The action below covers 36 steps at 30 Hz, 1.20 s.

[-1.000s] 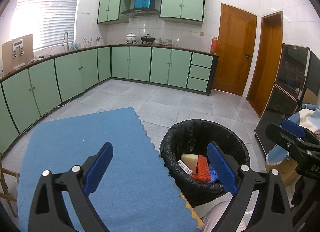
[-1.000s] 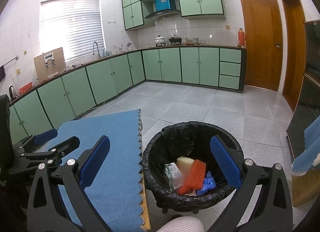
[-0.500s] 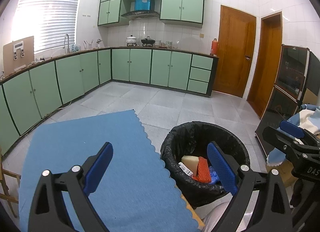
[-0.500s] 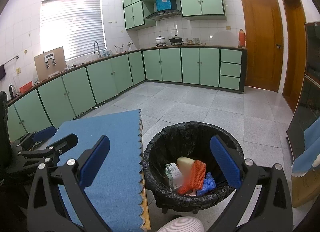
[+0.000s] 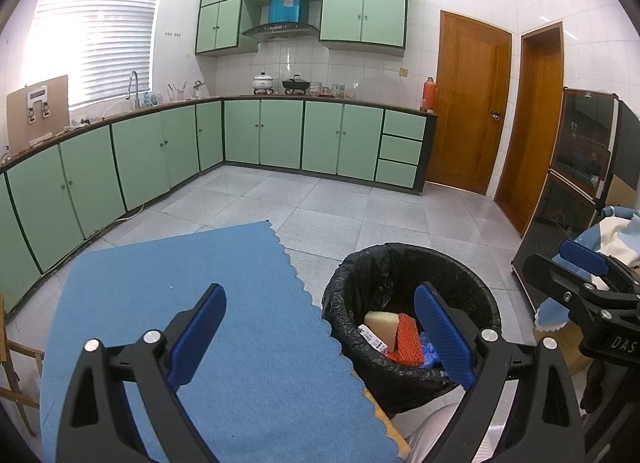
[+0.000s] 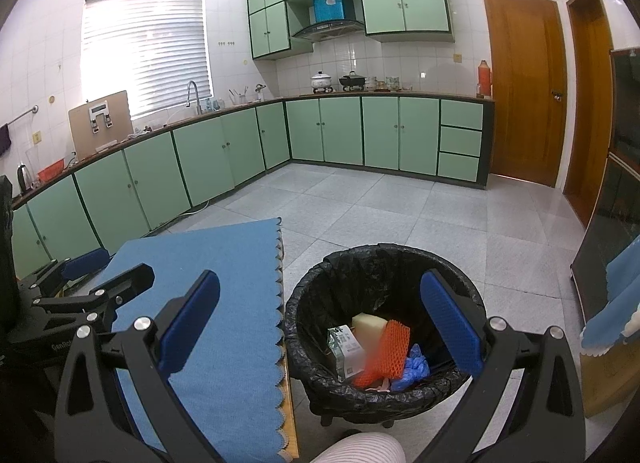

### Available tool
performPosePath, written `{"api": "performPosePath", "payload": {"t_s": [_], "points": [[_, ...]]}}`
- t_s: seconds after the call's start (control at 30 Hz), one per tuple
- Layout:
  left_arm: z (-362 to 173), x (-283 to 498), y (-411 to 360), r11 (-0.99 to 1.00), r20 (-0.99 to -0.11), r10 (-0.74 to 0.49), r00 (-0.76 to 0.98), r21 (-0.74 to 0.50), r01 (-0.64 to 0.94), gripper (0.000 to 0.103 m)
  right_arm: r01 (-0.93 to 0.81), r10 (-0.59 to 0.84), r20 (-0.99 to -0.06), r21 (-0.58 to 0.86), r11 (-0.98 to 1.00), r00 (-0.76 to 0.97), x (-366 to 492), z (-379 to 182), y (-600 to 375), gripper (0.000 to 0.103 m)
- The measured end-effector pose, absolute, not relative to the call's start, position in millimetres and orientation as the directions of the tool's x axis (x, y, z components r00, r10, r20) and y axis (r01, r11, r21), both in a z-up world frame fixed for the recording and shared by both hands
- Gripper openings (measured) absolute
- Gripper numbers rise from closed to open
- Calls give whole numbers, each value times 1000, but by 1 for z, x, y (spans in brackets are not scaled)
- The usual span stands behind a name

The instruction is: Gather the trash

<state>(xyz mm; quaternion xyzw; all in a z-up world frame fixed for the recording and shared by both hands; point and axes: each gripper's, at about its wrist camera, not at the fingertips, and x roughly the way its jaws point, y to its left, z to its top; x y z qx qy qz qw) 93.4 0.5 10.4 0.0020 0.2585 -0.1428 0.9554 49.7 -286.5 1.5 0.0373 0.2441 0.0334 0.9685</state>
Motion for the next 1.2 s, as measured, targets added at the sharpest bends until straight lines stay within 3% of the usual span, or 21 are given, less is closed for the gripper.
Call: {"api": "performPosePath", "payload": {"t_s": [1.2], "points": [[13, 95, 3, 960, -500, -269, 823, -68, 272, 93, -52, 87, -469, 87, 995, 879, 50, 3, -284, 98]]}}
